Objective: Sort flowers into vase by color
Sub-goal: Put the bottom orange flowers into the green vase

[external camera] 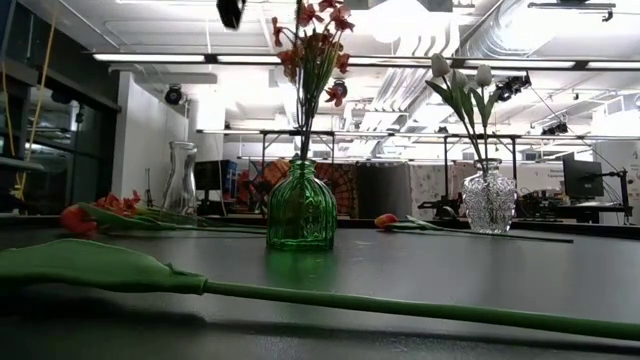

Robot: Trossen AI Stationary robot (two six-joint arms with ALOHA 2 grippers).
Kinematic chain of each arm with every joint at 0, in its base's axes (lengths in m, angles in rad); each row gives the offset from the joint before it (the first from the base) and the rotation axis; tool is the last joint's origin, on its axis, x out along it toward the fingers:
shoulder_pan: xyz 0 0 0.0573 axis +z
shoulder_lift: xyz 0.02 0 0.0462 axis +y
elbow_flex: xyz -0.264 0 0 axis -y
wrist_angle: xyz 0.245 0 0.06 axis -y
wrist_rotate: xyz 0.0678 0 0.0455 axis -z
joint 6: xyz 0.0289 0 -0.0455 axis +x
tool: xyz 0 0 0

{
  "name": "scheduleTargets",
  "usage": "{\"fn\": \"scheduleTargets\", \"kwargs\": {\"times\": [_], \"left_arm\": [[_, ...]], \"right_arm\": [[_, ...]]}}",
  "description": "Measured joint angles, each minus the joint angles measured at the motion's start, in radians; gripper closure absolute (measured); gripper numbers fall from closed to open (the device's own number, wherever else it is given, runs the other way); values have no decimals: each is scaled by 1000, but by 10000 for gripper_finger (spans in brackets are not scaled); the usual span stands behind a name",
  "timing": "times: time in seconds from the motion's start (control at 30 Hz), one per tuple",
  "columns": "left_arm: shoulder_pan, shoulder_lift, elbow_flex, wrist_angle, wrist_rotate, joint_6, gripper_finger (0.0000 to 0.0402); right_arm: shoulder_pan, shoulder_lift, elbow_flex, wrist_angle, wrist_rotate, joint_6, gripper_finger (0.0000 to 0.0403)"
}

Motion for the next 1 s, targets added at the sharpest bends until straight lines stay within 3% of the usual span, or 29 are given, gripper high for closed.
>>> {"fn": "scheduleTargets", "kwargs": {"times": [0.27,0.43,0.63,1.0], "left_arm": [[38,115,-36,119,-52,-24,401],[65,100,-81,100,-57,-148,401],[64,94,-151,234,-65,-128,401],[51,94,-213,263,-158,-136,401]], "right_arm": [[0,-99,0,0,2,-86,256],[8,-138,0,-8,2,-94,256],[10,-139,0,-42,0,-94,256],[10,-137,0,-64,0,-83,256]]}}
